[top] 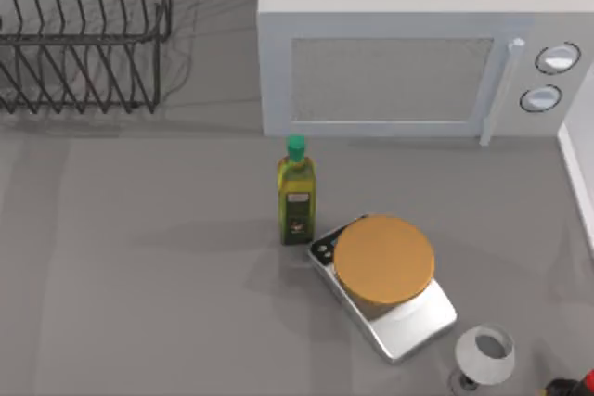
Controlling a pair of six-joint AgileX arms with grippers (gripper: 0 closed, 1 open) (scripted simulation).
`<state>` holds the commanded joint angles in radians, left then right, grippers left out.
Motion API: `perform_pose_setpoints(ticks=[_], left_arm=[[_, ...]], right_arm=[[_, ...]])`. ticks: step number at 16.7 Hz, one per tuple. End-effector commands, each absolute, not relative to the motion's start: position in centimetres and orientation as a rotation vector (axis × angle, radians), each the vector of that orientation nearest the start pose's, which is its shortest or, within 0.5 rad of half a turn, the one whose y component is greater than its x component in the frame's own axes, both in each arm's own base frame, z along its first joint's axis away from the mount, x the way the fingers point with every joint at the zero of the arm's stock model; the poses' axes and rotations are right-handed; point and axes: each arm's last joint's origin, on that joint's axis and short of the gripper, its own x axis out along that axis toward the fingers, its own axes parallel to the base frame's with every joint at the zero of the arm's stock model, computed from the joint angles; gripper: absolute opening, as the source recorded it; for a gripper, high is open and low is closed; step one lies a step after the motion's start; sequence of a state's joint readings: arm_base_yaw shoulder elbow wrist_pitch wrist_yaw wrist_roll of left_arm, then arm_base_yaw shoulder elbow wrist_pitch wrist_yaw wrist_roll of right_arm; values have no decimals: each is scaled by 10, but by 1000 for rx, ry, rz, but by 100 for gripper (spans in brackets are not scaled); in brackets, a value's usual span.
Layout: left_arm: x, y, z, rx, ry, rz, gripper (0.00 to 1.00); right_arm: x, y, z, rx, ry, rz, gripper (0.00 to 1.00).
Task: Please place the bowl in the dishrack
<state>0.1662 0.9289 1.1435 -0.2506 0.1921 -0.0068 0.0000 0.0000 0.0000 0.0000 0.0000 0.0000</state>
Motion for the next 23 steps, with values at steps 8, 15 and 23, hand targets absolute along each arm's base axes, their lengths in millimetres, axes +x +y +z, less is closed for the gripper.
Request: perform_pose_setpoints(ticks=[8,15,23], left_arm=[[183,29,418,0,1,-20,0],[268,40,382,-3,10,-5,0],[371,33,259,5,-18,-15,0]], right_arm=[[106,-1,160,0,0,0,100],[106,-1,160,0,0,0,100],[106,-1,160,0,0,0,100]])
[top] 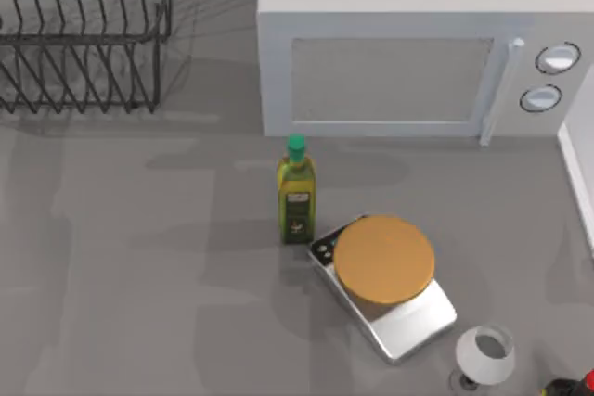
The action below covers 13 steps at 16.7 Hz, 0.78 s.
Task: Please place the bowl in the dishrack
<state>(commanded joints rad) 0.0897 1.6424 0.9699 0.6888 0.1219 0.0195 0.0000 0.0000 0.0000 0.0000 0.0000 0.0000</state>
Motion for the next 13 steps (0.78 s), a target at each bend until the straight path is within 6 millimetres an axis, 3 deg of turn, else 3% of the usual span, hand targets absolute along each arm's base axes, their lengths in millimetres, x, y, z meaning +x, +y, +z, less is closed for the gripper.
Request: perform_pose_setpoints(ticks=[4,9,13], left_arm=[[381,26,220,0,-1,-20,0],[381,25,218,0,0,-20,0],[381,25,218,0,0,-20,30]], right_arm=[[106,-1,160,0,0,0,100],[106,-1,160,0,0,0,100],[106,-1,160,0,0,0,100]])
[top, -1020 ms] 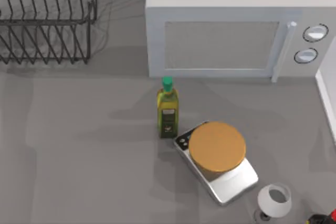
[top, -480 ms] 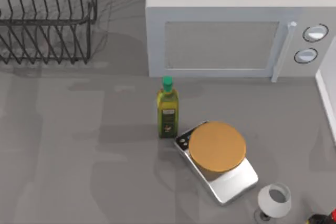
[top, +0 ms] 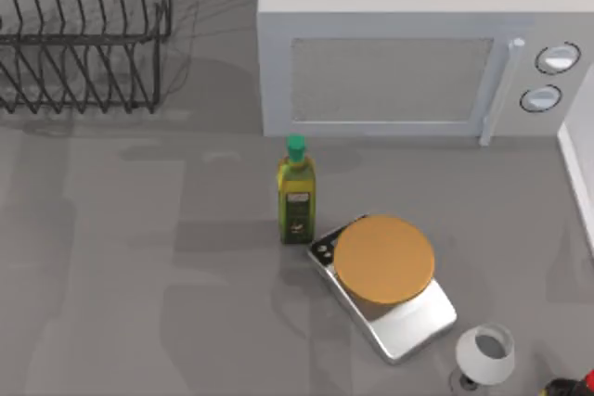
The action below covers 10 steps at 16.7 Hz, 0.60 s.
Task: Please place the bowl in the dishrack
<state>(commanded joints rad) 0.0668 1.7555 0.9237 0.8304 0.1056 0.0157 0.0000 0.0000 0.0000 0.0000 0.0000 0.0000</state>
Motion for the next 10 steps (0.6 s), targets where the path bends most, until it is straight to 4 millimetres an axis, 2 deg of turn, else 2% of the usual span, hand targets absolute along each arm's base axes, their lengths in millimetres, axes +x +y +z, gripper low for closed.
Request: perform_pose_setpoints(ticks=[9,10], left_arm=[[381,25,218,0,0,-20,98],[381,25,218,0,0,-20,100]], right_arm=[[106,-1,160,0,0,0,100],[106,-1,160,0,0,0,100]])
